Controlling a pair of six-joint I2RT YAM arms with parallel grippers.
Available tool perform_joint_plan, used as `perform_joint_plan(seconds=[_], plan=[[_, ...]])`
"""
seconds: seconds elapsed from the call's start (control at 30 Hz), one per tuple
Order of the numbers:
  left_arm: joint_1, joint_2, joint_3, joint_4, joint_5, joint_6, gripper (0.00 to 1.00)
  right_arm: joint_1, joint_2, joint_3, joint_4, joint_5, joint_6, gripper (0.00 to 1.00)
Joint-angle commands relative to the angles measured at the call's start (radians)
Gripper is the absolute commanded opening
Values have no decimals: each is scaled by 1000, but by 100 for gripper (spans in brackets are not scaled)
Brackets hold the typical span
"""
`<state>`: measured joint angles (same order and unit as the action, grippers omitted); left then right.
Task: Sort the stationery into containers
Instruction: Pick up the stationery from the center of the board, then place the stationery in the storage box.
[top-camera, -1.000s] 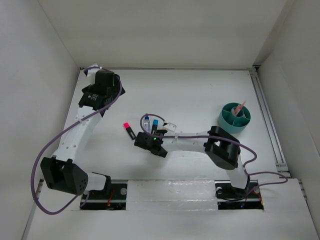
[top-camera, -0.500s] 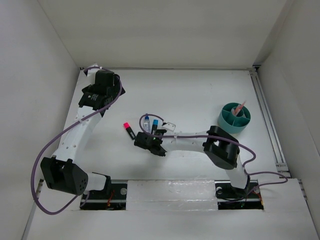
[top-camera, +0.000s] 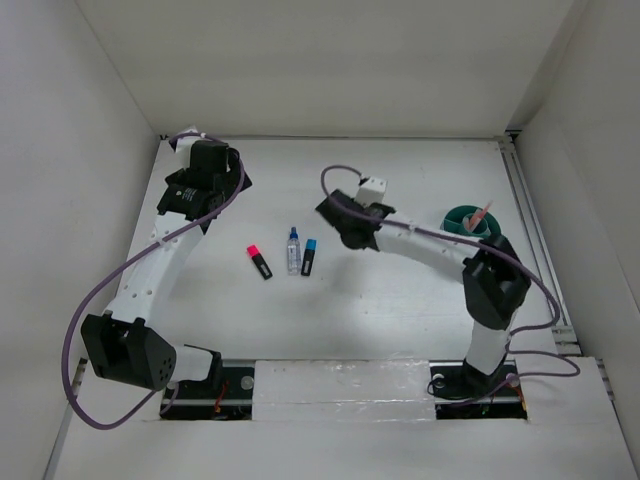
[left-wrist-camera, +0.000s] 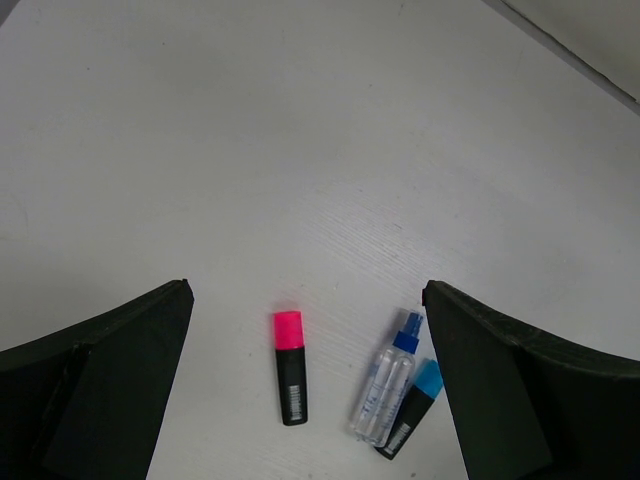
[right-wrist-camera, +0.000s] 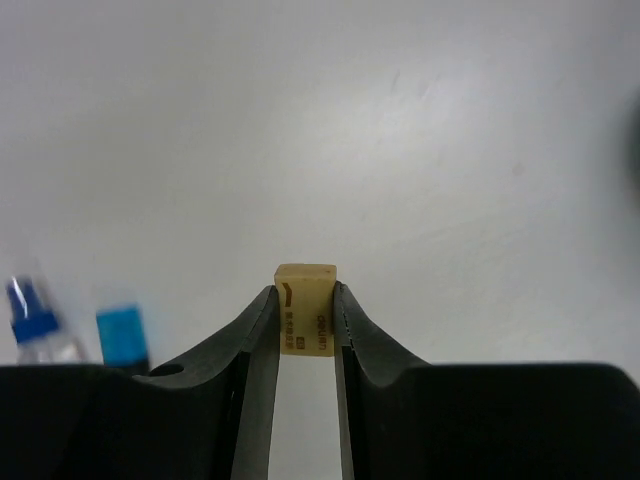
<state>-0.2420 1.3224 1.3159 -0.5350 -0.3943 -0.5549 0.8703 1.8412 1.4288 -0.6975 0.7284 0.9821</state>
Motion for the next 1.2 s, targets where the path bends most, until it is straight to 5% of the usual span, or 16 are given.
perform_joint_plan(seconds=[0.0, 0.07, 0.2, 0.53, 0.73, 1.03, 1.17], plan=[[0, -35, -7, 27, 18, 15, 100, -102, -54, 90, -20, 138, -295, 0], [0, -35, -7, 36, 28, 15, 100, -163, -80, 101, -20, 147, -368, 0], [0, -35, -7, 36, 40, 26, 100, -279, -276, -37, 249, -19, -621, 0], [0, -26, -7, 36, 58, 26, 100, -611, -559, -255, 523, -739, -1020, 0], [0, -17, -7, 46, 89, 35, 100, -864, -563, -275, 573, -1155, -1053, 0], [0, -17, -17, 56, 98, 35, 100, -922, -448, -240, 481, -1281, -1109, 0], [0, -17, -26, 56, 107, 35, 100, -932, -458, -265, 495, -1184, -1109, 0]])
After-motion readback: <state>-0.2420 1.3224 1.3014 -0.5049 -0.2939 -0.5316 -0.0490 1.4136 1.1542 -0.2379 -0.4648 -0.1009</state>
